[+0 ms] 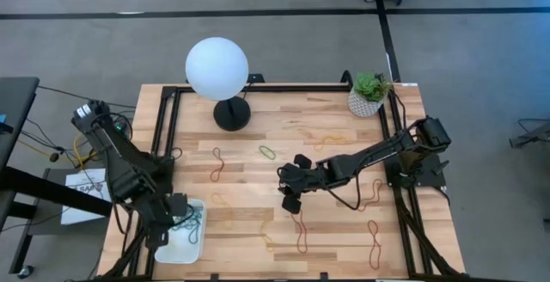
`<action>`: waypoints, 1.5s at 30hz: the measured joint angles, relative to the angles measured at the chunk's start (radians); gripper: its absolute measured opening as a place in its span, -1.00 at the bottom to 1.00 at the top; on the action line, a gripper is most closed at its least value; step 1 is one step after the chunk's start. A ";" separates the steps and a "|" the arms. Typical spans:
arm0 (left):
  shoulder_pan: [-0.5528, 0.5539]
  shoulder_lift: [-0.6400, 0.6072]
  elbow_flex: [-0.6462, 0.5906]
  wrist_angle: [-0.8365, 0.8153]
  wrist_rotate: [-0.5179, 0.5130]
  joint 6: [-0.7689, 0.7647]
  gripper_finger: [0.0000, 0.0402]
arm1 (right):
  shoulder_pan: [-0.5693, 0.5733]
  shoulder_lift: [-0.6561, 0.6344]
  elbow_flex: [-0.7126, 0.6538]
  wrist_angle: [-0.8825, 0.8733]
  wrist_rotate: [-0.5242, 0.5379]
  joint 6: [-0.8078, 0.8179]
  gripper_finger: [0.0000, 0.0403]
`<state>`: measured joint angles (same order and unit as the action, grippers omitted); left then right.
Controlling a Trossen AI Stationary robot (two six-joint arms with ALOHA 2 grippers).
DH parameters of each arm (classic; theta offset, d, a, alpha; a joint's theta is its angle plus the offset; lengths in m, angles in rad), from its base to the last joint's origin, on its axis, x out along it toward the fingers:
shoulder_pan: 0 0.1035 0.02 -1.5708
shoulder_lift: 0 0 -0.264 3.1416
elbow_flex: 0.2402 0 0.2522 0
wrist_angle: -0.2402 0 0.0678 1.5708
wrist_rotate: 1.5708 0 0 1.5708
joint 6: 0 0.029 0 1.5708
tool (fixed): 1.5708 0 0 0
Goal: Pick and place items into bin
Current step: Put the yellow rubber band into the white bin, then put the top yellow rubber band into the white bin
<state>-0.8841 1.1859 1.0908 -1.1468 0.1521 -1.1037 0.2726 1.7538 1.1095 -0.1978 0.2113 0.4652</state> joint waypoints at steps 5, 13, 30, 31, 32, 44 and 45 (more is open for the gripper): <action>-0.021 0.033 0.000 0.000 -0.057 0.046 -1.00 | 0.000 0.000 0.000 0.000 0.000 -0.001 -0.46; -0.019 0.091 -0.001 0.000 -0.085 0.080 -1.00 | 0.000 0.000 0.000 0.001 0.000 -0.001 -0.46; -0.019 0.130 -0.001 -0.037 -0.155 0.063 -0.93 | 0.000 0.000 0.000 0.006 0.000 -0.002 -0.46; -0.019 0.130 -0.001 -0.037 -0.158 0.062 -0.90 | 0.000 0.000 0.000 0.006 0.000 -0.002 -0.46; -0.019 0.130 -0.001 -0.036 -0.160 0.062 -0.87 | 0.000 0.000 0.000 0.007 0.000 -0.002 -0.46; -0.019 0.130 -0.001 -0.037 -0.215 0.098 -0.58 | -0.001 0.000 0.000 0.011 0.000 -0.002 -0.46; -0.019 0.130 -0.001 -0.037 -0.229 0.104 -0.57 | -0.001 0.000 0.000 0.012 0.000 -0.002 -0.46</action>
<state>-0.9028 1.3159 1.0901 -1.1839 -0.0771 -0.9996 0.2714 1.7538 1.1095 -0.1857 0.2109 0.4633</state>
